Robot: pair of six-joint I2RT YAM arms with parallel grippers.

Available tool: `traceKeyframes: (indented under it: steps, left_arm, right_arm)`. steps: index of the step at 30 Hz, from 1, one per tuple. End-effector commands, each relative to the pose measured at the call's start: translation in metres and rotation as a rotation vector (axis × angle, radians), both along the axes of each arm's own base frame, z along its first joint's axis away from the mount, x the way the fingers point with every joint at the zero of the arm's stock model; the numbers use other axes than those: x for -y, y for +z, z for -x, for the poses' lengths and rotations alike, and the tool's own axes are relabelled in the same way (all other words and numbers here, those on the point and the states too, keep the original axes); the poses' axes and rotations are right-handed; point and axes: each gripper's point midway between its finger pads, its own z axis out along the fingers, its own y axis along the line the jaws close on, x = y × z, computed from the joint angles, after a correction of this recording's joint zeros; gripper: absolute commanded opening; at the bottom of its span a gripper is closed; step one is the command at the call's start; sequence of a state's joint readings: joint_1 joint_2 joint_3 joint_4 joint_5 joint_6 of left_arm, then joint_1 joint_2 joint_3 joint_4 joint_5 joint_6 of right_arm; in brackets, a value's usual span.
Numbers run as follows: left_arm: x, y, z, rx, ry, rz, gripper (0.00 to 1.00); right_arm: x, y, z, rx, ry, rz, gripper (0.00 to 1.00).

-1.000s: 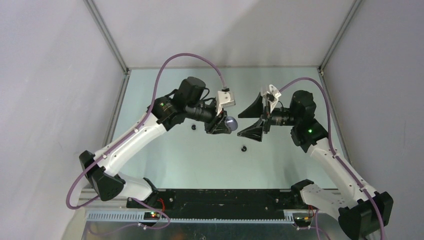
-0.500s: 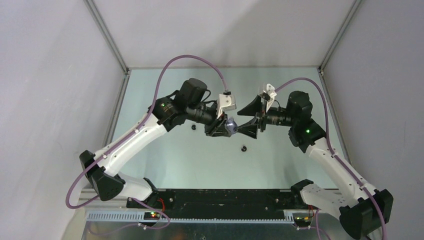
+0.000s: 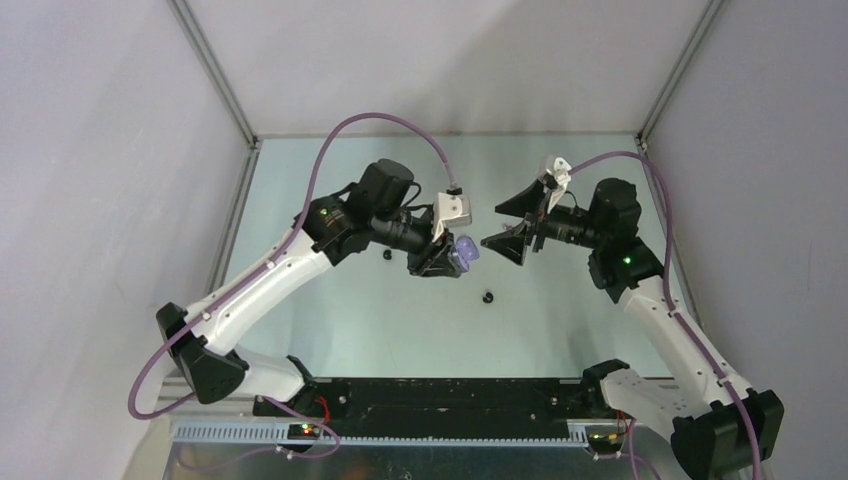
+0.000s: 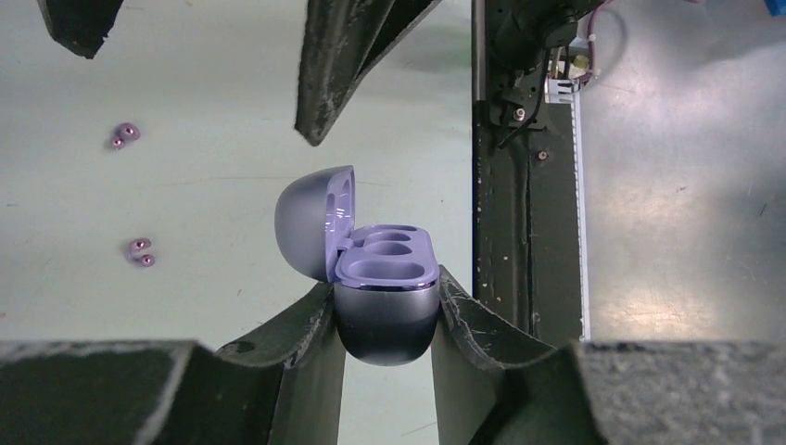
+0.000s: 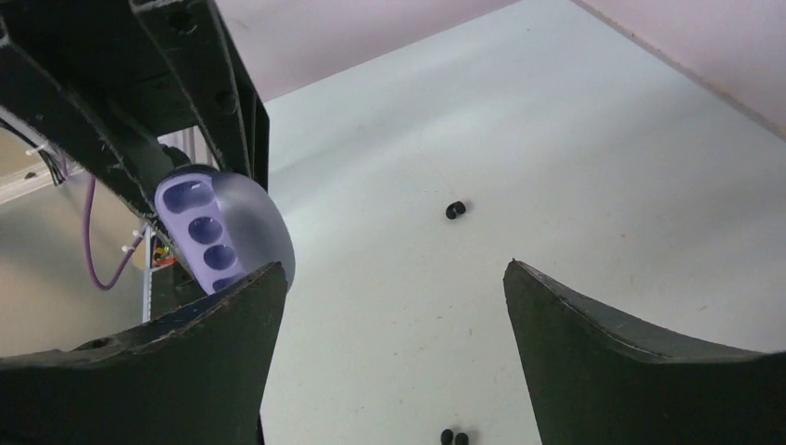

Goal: Insert the wireless bluetooth earbuds into the charging case
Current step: Open the charging case, then pick up the earbud from the center of the board.

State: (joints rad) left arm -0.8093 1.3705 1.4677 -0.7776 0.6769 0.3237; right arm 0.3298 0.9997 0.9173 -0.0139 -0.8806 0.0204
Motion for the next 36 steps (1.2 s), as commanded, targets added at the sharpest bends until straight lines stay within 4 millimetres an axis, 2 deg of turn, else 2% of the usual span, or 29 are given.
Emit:
traceKeyframes:
  steps: [1,4,8,10,11,12,13,15,16,17,18,19,20,21,22,23,24,25,26,27,28,29,30,31,32,33,34,35,36]
  left_arm:
    - [-0.006,0.019,0.009,0.063,-0.032,0.051,0.00]
    - [-0.008,0.025,0.007,0.077,-0.018,0.061,0.00]
    - [-0.015,0.048,-0.011,0.084,0.082,0.112,0.00]
    - [-0.022,0.071,-0.029,0.099,0.163,0.190,0.00]
    - [-0.028,0.074,-0.030,0.101,0.186,0.214,0.00]
    - [-0.034,0.091,-0.037,0.127,0.226,0.275,0.00]
    - [-0.037,0.084,-0.039,0.119,0.237,0.278,0.00]
    - [-0.047,0.084,-0.038,0.155,0.238,0.311,0.00]
    - [-0.051,0.091,-0.032,0.193,0.224,0.344,0.00]
    - [-0.054,0.078,-0.031,0.187,0.212,0.339,0.00]
    - [-0.057,0.085,-0.027,0.224,0.204,0.372,0.00]
    - [-0.059,0.069,-0.027,0.205,0.206,0.362,0.00]
    - [-0.061,0.078,-0.025,0.250,0.204,0.404,0.00]
    - [-0.063,0.062,-0.027,0.229,0.217,0.397,0.00]
    - [-0.065,0.070,-0.025,0.275,0.216,0.442,0.00]
    - [-0.066,0.054,-0.026,0.240,0.228,0.438,0.00]
    - [-0.067,0.049,-0.026,0.258,0.227,0.466,0.00]
    - [-0.067,0.057,-0.028,0.280,0.233,0.512,0.00]
    - [-0.067,0.045,-0.025,0.263,0.227,0.517,0.00]
    - [-0.066,0.051,-0.026,0.276,0.224,0.558,0.00]
    - [-0.066,0.041,-0.022,0.255,0.211,0.562,0.00]
    - [-0.065,0.047,-0.022,0.270,0.202,0.604,0.00]
    - [-0.064,0.034,-0.017,0.212,0.186,0.605,0.00]
    - [-0.065,0.044,-0.018,0.261,0.167,0.657,0.00]
    - [-0.067,0.030,-0.015,0.189,0.169,0.669,0.00]
    - [-0.068,0.047,-0.013,0.274,0.138,0.751,0.00]
    - [-0.071,0.034,-0.012,0.223,0.161,0.775,0.00]
    - [-0.075,0.050,-0.006,0.316,0.134,0.854,0.00]
    - [-0.080,0.049,-0.002,0.354,0.141,0.907,0.00]
  right_arm:
    - [0.004,0.019,0.020,0.070,0.073,-0.019,0.98]
    - [0.010,0.028,0.022,0.090,0.078,-0.009,0.99]
    - [0.028,0.031,0.004,0.080,0.001,0.002,0.99]
    - [0.039,0.022,-0.016,0.047,-0.063,0.023,0.99]
    - [0.044,0.014,-0.022,0.014,-0.091,0.038,0.99]
    - [0.048,0.000,-0.036,-0.028,-0.133,0.071,0.99]
    - [0.054,-0.009,-0.046,-0.044,-0.177,0.109,0.99]
    - [0.059,-0.043,-0.076,-0.135,-0.249,0.189,0.99]
    - [0.059,-0.055,-0.079,-0.175,-0.261,0.221,0.99]
    - [0.064,-0.058,-0.091,-0.175,-0.306,0.255,0.99]
    - [0.063,-0.078,-0.098,-0.235,-0.309,0.292,0.99]
    - [0.067,-0.089,-0.112,-0.251,-0.335,0.330,0.99]
    - [0.066,-0.097,-0.114,-0.274,-0.342,0.358,0.99]
    - [0.071,-0.107,-0.129,-0.287,-0.383,0.402,0.99]
    - [0.071,-0.113,-0.131,-0.307,-0.388,0.434,0.99]
    - [0.075,-0.118,-0.145,-0.309,-0.413,0.478,0.99]
    - [0.077,-0.125,-0.145,-0.341,-0.416,0.514,0.99]
    - [0.080,-0.126,-0.159,-0.335,-0.433,0.550,0.98]
    - [0.082,-0.132,-0.157,-0.366,-0.430,0.585,0.98]
    - [0.085,-0.134,-0.170,-0.363,-0.439,0.618,0.98]
    - [0.090,-0.141,-0.168,-0.395,-0.439,0.653,0.97]
    - [0.092,-0.144,-0.178,-0.394,-0.436,0.679,0.97]
    - [0.097,-0.142,-0.182,-0.399,-0.444,0.709,0.97]
    - [0.102,-0.159,-0.181,-0.456,-0.433,0.747,0.97]
    - [0.104,-0.162,-0.191,-0.456,-0.430,0.766,0.97]
    - [0.109,-0.168,-0.187,-0.495,-0.421,0.789,0.97]
    - [0.111,-0.169,-0.195,-0.496,-0.420,0.799,0.97]
    - [0.115,-0.173,-0.193,-0.524,-0.413,0.813,0.97]
    - [0.116,-0.175,-0.201,-0.525,-0.412,0.820,0.96]
